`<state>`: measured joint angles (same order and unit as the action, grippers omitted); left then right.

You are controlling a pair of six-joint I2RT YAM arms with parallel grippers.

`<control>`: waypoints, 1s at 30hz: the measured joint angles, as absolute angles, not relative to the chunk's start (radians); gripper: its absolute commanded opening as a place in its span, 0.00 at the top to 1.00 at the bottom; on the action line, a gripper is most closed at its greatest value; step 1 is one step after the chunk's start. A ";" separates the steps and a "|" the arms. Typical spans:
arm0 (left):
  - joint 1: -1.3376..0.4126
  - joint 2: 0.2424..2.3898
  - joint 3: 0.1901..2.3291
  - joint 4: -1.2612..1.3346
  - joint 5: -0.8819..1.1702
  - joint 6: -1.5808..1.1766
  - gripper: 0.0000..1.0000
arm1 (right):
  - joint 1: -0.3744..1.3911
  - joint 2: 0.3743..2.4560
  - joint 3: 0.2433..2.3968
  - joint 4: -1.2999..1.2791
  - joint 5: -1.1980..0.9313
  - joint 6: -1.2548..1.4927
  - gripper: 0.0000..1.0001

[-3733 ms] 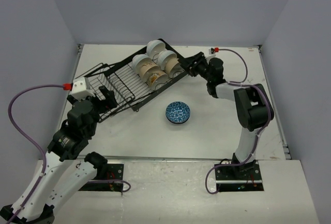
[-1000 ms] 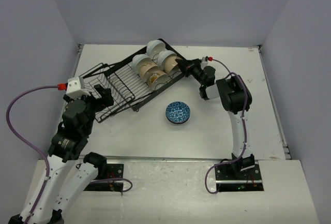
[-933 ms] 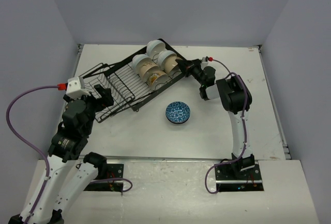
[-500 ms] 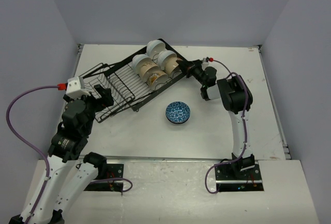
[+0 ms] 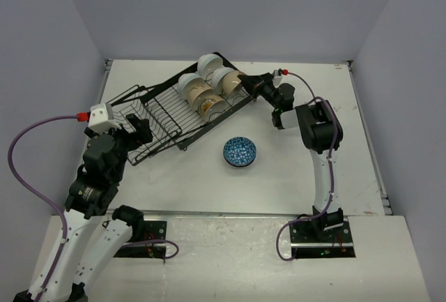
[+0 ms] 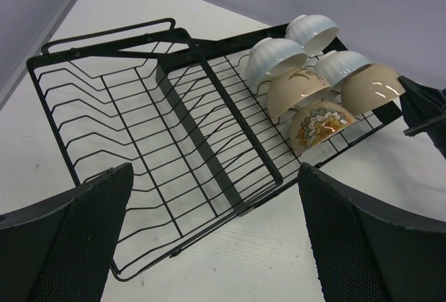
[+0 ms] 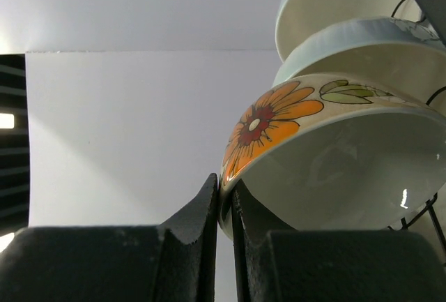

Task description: Unload the bowls from the dish rack

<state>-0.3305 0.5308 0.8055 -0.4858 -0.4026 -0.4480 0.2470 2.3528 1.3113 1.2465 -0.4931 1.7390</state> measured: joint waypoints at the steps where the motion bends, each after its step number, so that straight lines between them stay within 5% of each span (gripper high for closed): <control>1: -0.328 0.531 0.805 -0.486 -0.401 -0.448 0.00 | 0.246 2.349 1.311 1.246 -0.494 1.740 1.00; 30: -0.319 0.528 0.805 -0.485 -0.396 -0.441 0.00 | 0.144 1.960 1.093 1.190 -0.671 1.625 1.00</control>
<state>-0.3187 0.5282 0.8055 -0.4850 -0.3958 -0.4408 0.1444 1.9602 1.0935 1.1904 -0.6712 1.6245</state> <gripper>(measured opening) 0.997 0.097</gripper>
